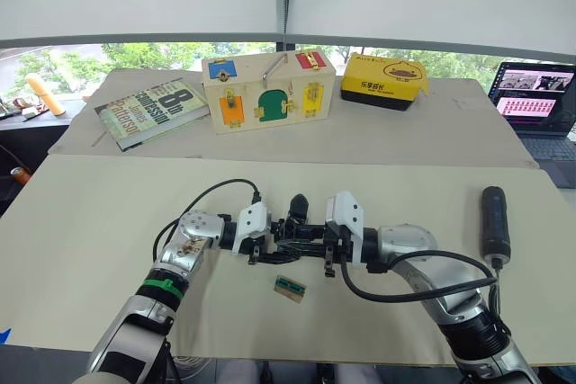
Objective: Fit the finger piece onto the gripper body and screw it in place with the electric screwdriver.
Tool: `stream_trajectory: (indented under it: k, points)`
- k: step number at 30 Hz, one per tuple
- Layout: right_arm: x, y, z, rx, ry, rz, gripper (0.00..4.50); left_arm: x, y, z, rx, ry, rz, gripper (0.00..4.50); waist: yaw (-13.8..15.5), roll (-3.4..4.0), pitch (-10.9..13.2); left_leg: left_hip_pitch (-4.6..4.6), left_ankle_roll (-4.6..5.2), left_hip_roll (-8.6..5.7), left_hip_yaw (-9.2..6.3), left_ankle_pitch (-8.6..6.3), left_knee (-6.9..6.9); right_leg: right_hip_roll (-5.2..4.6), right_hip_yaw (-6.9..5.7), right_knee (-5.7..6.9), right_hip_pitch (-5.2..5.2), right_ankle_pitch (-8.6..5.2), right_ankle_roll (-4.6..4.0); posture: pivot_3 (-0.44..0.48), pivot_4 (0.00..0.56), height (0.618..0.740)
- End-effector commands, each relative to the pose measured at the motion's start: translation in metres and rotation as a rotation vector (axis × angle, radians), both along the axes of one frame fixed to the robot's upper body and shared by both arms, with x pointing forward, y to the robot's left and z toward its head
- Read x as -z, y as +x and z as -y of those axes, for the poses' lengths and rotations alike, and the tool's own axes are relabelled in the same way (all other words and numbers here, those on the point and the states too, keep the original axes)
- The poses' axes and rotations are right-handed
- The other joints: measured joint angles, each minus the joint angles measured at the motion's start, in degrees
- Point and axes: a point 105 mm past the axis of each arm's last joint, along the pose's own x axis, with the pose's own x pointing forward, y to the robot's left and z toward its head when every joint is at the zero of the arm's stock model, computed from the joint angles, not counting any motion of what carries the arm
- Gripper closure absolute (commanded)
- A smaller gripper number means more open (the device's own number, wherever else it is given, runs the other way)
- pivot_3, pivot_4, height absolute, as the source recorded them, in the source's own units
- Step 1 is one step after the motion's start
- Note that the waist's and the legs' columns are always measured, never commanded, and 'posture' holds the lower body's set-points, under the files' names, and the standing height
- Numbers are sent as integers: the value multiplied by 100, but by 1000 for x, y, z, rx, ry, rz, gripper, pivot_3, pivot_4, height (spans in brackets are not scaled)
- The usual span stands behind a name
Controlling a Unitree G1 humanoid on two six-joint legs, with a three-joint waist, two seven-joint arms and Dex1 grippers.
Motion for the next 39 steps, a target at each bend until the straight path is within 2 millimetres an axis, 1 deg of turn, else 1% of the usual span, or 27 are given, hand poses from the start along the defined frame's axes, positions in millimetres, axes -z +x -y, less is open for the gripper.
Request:
stream_trajectory:
  k: [1,7,13,19,27,29,31,35,37,38,39]
  points:
    - [19,-1,1,29,-61,-54,4087,19,-3,-7,-25,84,-47,2191,-2,-1,-5,2,0,0,0,0,0,0,0,0,1,0,0,0,150,740]
    - [30,15,14,124,-141,-40,4087,19,-3,-8,-23,87,-49,2191,-4,-1,-13,12,0,2,1,0,0,-2,3,0,8,1,-2,0,150,740]
    - [41,13,19,128,-154,-145,4088,19,-3,-6,-21,84,-46,2191,-1,-6,-30,24,3,3,0,-2,-1,-9,5,1,17,2,-5,0,150,740]
    - [44,13,20,130,-168,-152,4088,18,-2,-6,-26,80,-43,2191,0,-10,-48,28,11,5,-5,-6,-2,-19,6,0,20,3,-5,0,150,740]
    - [32,12,13,101,-158,-124,4088,18,-1,-6,-32,78,-42,2191,-2,-11,-50,28,17,5,-5,-10,-2,-33,3,-1,19,3,-5,0,150,740]
    - [29,12,12,89,-143,-114,4088,18,-1,-6,-33,78,-42,2191,-3,-11,-50,28,18,6,-5,-10,-3,-61,0,-1,19,3,-5,0,150,740]
    - [24,10,9,63,-120,-96,4088,19,0,-7,-35,78,-42,2191,-4,-11,-50,27,20,5,-5,-12,-3,-67,-6,-1,18,3,-5,0,150,740]
    - [2,7,1,16,0,-38,4088,19,0,-7,-38,78,-42,2191,-5,-12,-49,25,23,5,-5,-13,-3,-68,-7,-2,17,3,-4,0,150,740]
    - [-5,6,0,1,39,7,3077,19,0,-7,-40,78,-41,2191,-5,-12,-49,19,23,5,-4,-13,-3,-68,-7,-2,13,3,-4,0,150,740]
    - [-8,5,0,-11,53,25,2817,19,0,-7,-41,78,-41,2191,-4,-13,-49,17,23,5,-4,-13,-3,-67,-8,-2,10,3,-4,0,150,740]
    - [-10,5,1,-14,64,43,2411,19,0,-7,-43,78,-41,2191,-5,-12,-48,7,23,4,-4,-13,-3,-67,-9,-2,3,3,-4,0,150,740]
